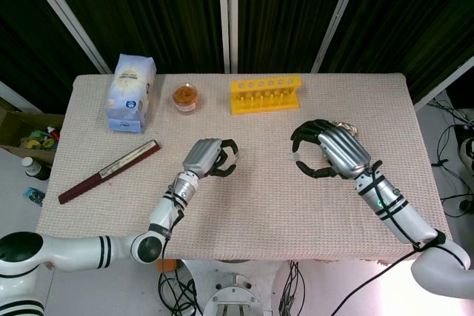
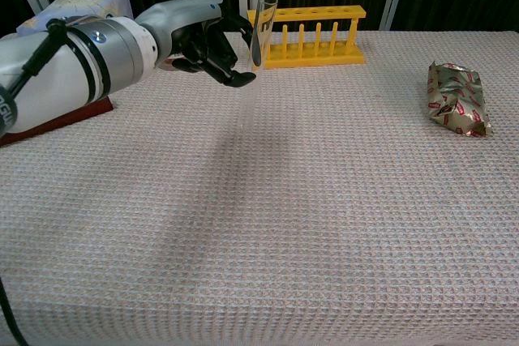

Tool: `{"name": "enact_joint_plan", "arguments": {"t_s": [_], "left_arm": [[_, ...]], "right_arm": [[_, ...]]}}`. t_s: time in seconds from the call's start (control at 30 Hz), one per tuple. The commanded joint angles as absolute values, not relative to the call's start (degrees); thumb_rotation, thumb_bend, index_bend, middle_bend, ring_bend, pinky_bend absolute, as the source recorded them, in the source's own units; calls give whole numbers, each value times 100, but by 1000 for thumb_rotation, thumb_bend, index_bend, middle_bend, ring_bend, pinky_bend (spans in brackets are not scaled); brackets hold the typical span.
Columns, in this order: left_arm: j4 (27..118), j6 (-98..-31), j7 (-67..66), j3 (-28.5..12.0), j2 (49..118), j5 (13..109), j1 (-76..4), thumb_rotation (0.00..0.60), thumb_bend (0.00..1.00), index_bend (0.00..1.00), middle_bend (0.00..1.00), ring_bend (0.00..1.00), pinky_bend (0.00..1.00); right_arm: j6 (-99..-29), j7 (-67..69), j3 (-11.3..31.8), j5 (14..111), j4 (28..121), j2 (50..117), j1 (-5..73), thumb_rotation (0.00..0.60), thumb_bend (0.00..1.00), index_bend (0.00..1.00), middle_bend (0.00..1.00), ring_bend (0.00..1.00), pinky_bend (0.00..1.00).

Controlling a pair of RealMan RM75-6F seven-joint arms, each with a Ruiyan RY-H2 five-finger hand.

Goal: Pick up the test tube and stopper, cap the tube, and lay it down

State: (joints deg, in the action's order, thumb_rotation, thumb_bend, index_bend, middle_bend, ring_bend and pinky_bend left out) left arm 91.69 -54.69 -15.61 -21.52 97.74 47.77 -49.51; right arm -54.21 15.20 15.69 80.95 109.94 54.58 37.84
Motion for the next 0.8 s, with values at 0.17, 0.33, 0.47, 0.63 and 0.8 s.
{"name": "enact_joint_plan", "arguments": {"t_s": [0.17,0.33,0.47,0.63,0.8], "left_arm": [[9268,-5745,-2017,-2125,9918,4627,-5201,600,466,652,934,909,1000],[9365,-5874,-2241,-2145,9971,4493,-5341,600,467,652,934,908,1000],[9403,-5938,-2348,-2134,9996,4438,-5416,600,466,652,934,909,1000],[9434,-5985,-2422,-2135,10009,4374,-5489,600,467,652,934,909,1000],[9466,-6034,-2471,-2122,10010,4360,-5544,600,467,652,934,909,1000]], "right_arm": [[-5000,1058,1680,7620,11013,5686,4209,600,374,636,369,228,259],[-4840,619,1707,7266,10993,5868,4457,600,376,640,369,228,259],[-4802,331,1695,7092,11020,5947,4577,600,376,641,369,228,259],[-4803,177,1682,6963,11095,6002,4652,600,376,642,369,229,259],[-4821,79,1666,6902,11116,6033,4700,600,376,643,369,234,259]]}}
